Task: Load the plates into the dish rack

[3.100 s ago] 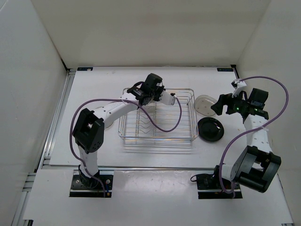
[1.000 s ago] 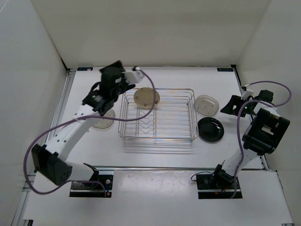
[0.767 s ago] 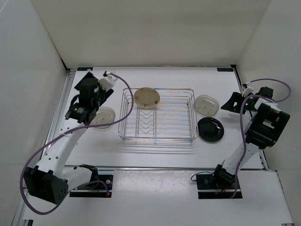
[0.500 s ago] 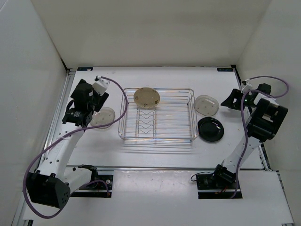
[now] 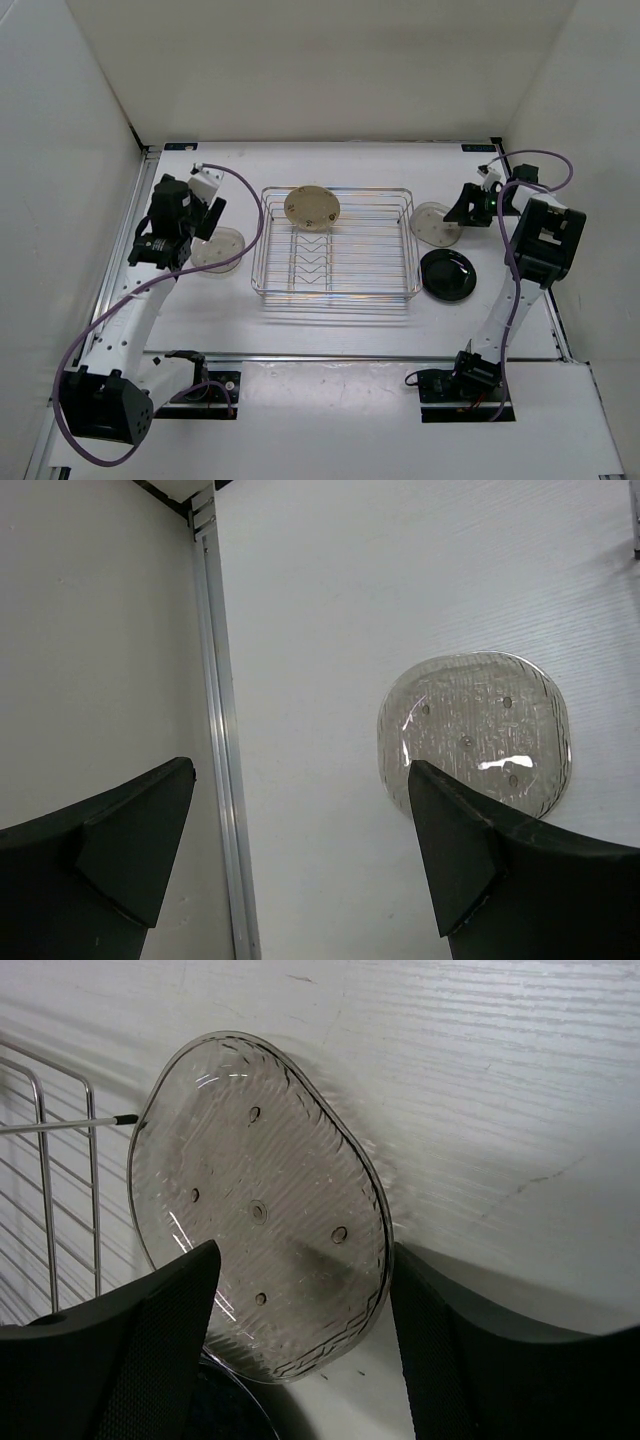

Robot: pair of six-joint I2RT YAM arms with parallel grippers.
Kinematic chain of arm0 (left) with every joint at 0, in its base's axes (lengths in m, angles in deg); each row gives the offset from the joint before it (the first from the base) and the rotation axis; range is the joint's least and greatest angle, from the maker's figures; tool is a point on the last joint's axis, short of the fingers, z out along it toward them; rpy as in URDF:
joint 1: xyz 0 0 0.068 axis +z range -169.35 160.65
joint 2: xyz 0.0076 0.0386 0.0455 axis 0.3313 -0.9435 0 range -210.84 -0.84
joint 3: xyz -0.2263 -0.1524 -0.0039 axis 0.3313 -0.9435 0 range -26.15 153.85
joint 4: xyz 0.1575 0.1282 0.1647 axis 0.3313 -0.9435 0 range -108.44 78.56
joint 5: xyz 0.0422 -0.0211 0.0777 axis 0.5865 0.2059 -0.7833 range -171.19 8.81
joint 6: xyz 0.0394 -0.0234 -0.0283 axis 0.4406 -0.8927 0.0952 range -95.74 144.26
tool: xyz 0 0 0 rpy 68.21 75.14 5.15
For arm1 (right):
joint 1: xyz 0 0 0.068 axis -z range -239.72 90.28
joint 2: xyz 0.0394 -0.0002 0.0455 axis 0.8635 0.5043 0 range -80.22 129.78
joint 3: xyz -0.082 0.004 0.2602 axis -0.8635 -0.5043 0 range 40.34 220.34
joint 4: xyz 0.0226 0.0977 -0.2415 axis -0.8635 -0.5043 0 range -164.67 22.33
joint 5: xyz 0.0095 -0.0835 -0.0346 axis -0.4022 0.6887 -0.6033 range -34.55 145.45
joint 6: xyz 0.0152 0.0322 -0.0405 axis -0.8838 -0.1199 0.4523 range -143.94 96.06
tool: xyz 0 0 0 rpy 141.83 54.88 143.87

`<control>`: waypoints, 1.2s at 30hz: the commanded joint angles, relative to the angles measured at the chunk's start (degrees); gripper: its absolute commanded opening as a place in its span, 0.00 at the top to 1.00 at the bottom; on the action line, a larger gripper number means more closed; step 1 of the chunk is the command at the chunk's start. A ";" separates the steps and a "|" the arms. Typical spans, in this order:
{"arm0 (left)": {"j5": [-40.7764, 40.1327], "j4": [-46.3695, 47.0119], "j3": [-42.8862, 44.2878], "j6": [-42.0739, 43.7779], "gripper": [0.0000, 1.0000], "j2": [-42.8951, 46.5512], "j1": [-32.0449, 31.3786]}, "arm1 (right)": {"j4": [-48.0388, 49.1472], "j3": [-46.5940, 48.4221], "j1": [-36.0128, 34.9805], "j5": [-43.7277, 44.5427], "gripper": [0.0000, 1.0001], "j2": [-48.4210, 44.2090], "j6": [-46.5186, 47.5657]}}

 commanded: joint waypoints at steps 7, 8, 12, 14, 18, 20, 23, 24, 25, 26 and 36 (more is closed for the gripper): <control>2.68 -1.01 1.58 -2.16 0.01 2.56 0.37 | -2.28 0.56 0.73 0.56 0.37 0.64 0.49; 2.68 -1.02 1.58 -2.17 0.01 2.57 0.37 | -2.28 -0.05 0.73 1.08 0.40 0.12 0.49; 2.68 -1.55 2.10 -2.17 0.01 3.62 0.37 | -2.28 -0.67 0.73 1.62 0.49 0.11 0.49; 2.68 -2.07 2.10 -2.17 0.01 3.62 0.37 | -2.28 -1.19 0.73 1.62 0.52 -0.42 0.49; 2.68 -2.07 2.10 -2.17 0.01 4.15 0.89 | -2.28 -1.20 0.73 2.14 0.64 -0.42 0.49; 2.68 -2.60 2.10 -2.69 0.01 4.68 0.89 | -2.28 -1.72 0.73 2.14 0.66 -0.42 0.49; 2.68 -2.60 1.58 -2.69 0.01 5.20 0.89 | -2.28 -2.25 0.73 2.14 0.77 -0.94 0.49; 2.68 -2.60 1.58 -2.69 0.01 5.20 0.89 | -2.28 -2.25 0.73 2.67 0.85 -0.94 0.49; 2.68 -2.60 1.58 -2.69 0.01 5.20 0.89 | -2.28 -2.25 0.73 2.67 0.89 -0.94 0.49; 2.68 -2.60 1.58 -2.69 0.01 5.73 1.42 | -1.76 -2.25 0.73 2.67 0.92 -1.47 0.49; 2.68 -3.13 1.05 -3.22 0.00 6.26 1.95 | 0.79 -5.41 0.73 4.25 1.00 -3.93 -0.65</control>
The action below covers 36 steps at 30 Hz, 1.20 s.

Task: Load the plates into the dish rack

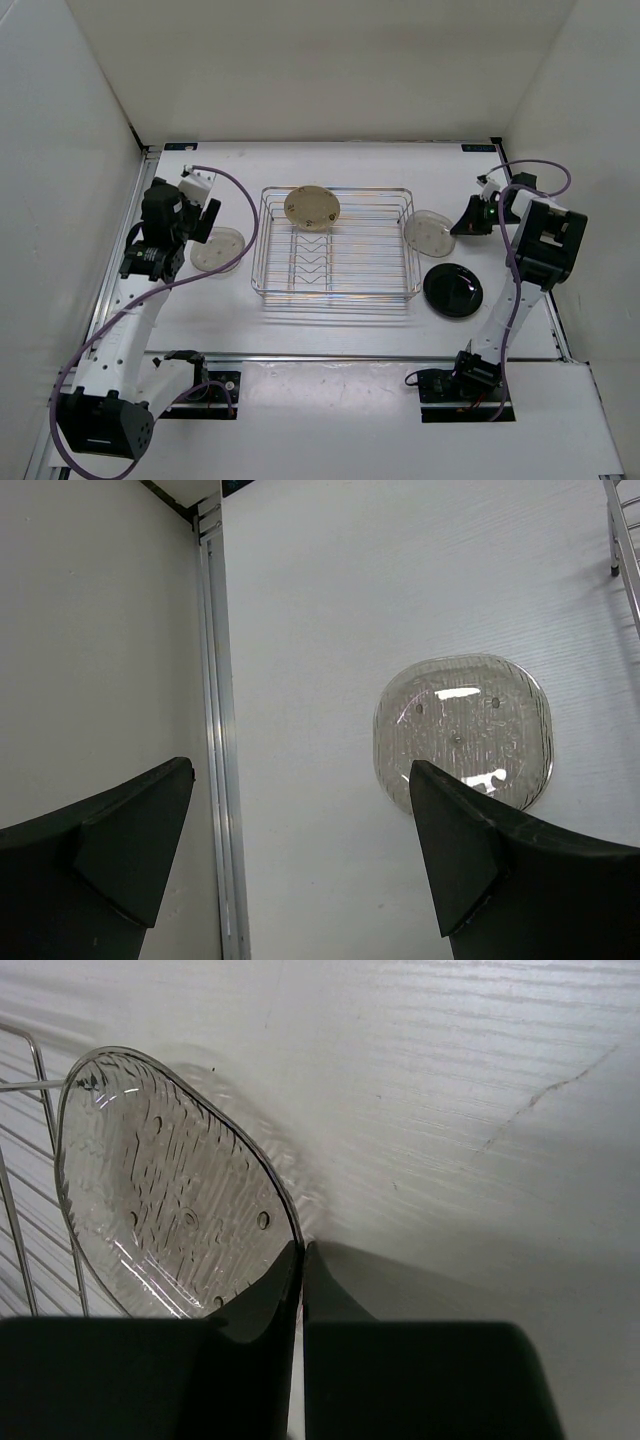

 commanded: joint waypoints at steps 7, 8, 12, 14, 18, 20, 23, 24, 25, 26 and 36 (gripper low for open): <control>1.38 -0.59 1.03 -1.04 0.00 2.26 0.64 | 8.28 -4.33 0.33 8.50 1.00 -11.20 -1.27; 1.38 -0.59 1.03 -1.04 0.00 2.26 0.64 | 9.43 -4.34 0.33 10.27 1.00 -12.60 -1.27; 1.90 -0.59 1.03 -1.04 0.00 2.26 0.64 | 11.64 -1.45 0.33 19.21 1.00 -19.19 -1.89; 1.90 -0.59 1.03 -1.04 0.00 2.26 0.64 | 11.64 2.07 -0.36 23.10 1.00 -20.61 -1.89; 1.90 -0.59 0.42 -1.56 0.00 3.32 0.64 | 14.88 6.64 -4.84 40.39 1.00 -25.88 1.44; 1.90 -0.59 -0.28 -1.56 0.00 3.84 0.64 | 18.21 5.86 -10.72 48.48 1.00 -28.42 8.37; 2.95 -0.59 -1.60 -2.09 0.00 5.16 0.64 | 28.66 3.93 -20.38 61.50 1.00 -33.78 21.51; 2.96 -0.59 -1.61 -2.87 0.00 5.16 0.64 | 34.00 3.14 -22.67 63.70 1.00 -34.32 24.89; 3.57 -0.59 -2.57 -2.88 0.00 5.69 0.64 | 36.40 3.13 -26.96 65.38 1.00 -34.32 28.14; 3.57 -0.59 -2.57 -3.40 0.00 6.21 1.16 | 38.60 2.52 -29.09 67.66 1.00 -34.93 34.26; 5.95 -0.59 -8.02 -4.46 0.00 10.17 1.78 | 48.29 -4.68 -54.48 69.09 1.00 -38.80 51.81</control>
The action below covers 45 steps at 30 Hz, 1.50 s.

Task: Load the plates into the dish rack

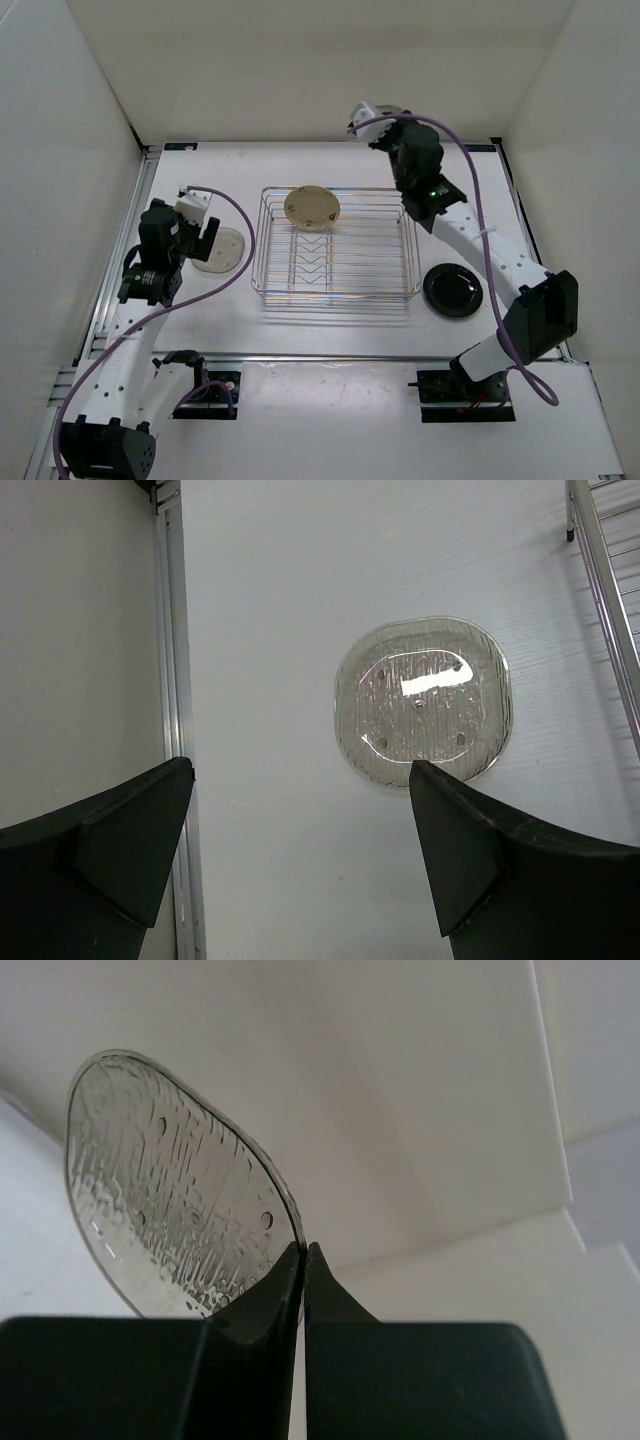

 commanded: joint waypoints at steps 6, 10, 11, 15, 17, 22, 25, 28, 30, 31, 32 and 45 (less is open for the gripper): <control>1.84 0.19 -0.79 -1.05 0.00 2.13 1.00 | -1.15 -3.85 -13.34 2.27 1.00 -4.65 7.02; 3.15 0.19 -0.79 -1.66 0.00 2.13 1.60 | -7.57 0.61 -17.13 1.13 1.00 -4.65 3.60; 3.76 0.19 -0.79 -1.67 0.00 2.13 1.61 | -10.81 1.32 -17.83 1.12 1.00 -4.65 2.81; 4.30 0.19 -0.79 -1.67 0.00 2.13 1.61 | -13.91 1.86 -21.87 -0.20 1.00 -5.18 1.04; 4.30 0.19 -0.79 -1.67 0.00 2.13 1.61 | -15.75 1.86 -23.02 -1.60 1.00 -5.18 -0.80; 4.30 0.19 -0.79 -1.67 0.00 2.74 1.61 | -18.83 1.86 -24.43 -3.89 1.00 -5.18 -4.22; 4.30 0.19 -1.31 -1.67 0.00 3.79 1.61 | -20.59 0.81 -24.43 -6.52 1.00 -4.56 -6.60; 4.30 0.19 -1.32 -1.67 0.00 4.33 1.61 | -20.07 0.10 -23.38 -7.75 1.00 -3.34 -7.22; 3.78 0.19 -1.32 -1.67 0.00 4.33 1.61 | -20.07 0.80 -21.62 -10.12 1.00 -1.94 -8.71; 3.77 0.19 -1.32 -1.67 0.00 4.33 1.61 | -20.07 0.80 -21.01 -10.82 1.00 -1.41 -8.72; 3.77 0.19 -1.32 -1.67 0.00 4.33 2.13 | -19.54 1.67 -19.96 -11.44 1.00 -0.88 -8.72; 3.77 0.19 -1.32 -1.67 0.00 4.33 2.14 | -19.54 10.30 -16.78 -15.66 1.00 8.96 -12.40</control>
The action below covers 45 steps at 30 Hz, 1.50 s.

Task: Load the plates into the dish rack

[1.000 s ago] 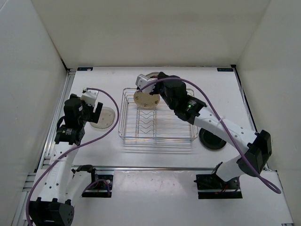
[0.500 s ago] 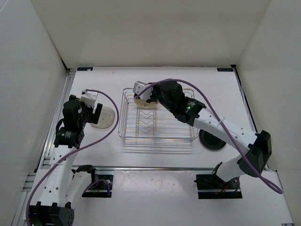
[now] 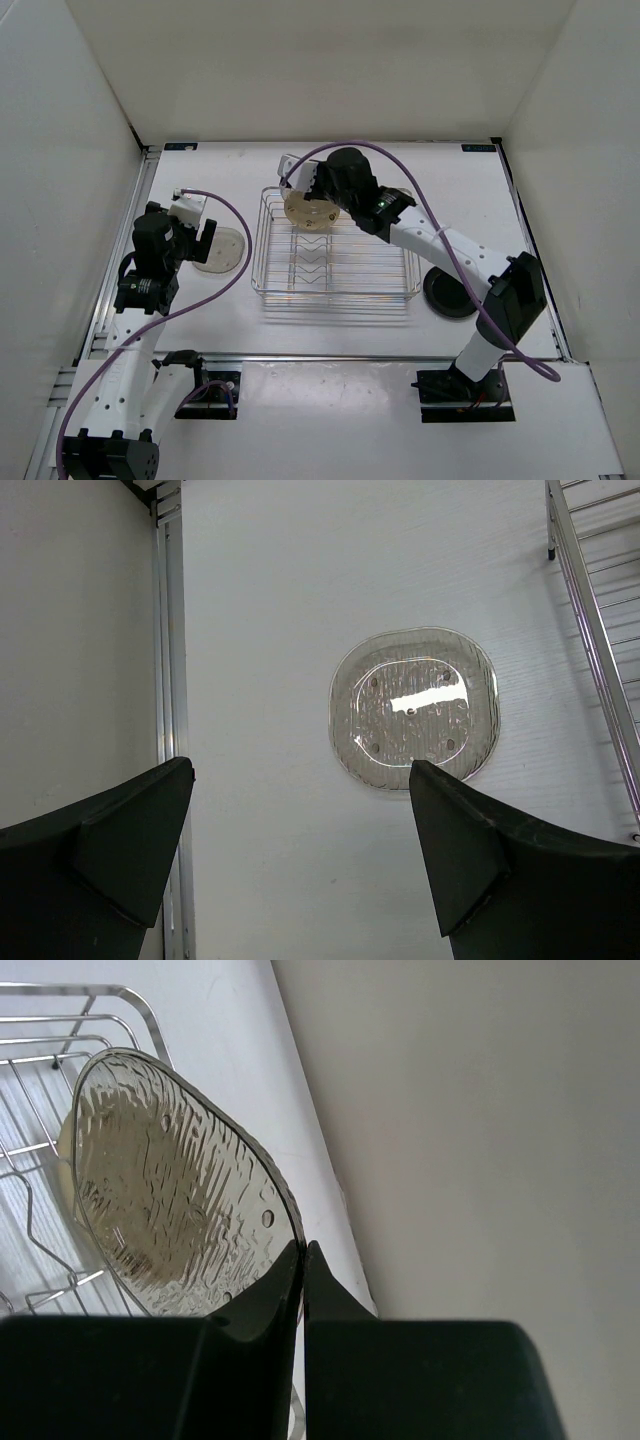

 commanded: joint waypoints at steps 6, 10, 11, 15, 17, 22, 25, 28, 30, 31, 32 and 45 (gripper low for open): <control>0.75 0.37 0.26 -1.28 0.00 0.43 0.30 | 2.03 5.10 0.77 -1.81 1.00 3.15 -4.14; 0.75 0.37 0.78 -1.28 0.00 0.43 0.30 | 2.56 3.78 0.77 -1.11 1.00 3.15 -5.63; 0.75 0.37 0.78 -1.28 0.00 0.43 0.30 | 3.08 3.00 0.77 -1.11 1.00 3.15 -5.63; 0.75 0.37 0.78 -1.28 0.00 0.43 0.83 | 6.86 1.32 0.77 1.71 1.00 3.67 -5.63; 0.75 0.37 0.78 -1.28 0.00 0.43 0.83 | 6.87 1.32 0.77 2.32 1.00 4.20 -5.63; 0.75 0.37 0.78 -1.28 0.00 0.43 0.83 | 7.39 2.03 0.77 3.02 1.00 5.34 -5.63; 0.75 0.37 0.78 -1.28 0.00 0.43 0.83 | 7.92 2.03 0.77 3.02 1.00 5.87 -5.63; 0.75 0.37 0.78 -1.28 0.00 0.43 0.83 | 9.06 2.03 0.77 3.64 1.00 5.87 -4.93; 0.75 0.37 0.78 -1.28 0.00 0.43 0.83 | 9.76 1.41 0.77 4.16 1.00 5.87 -4.40; 0.75 0.37 0.78 -1.28 0.00 0.43 0.83 | 10.46 0.80 0.77 4.17 1.00 5.87 -4.40; 0.75 0.37 0.78 -1.28 0.00 0.43 0.83 | 10.47 0.19 0.77 4.17 1.00 5.87 -3.88; 0.75 0.37 0.78 -1.28 0.00 0.43 0.83 | 16.36 -5.36 1.30 4.69 1.00 5.26 0.52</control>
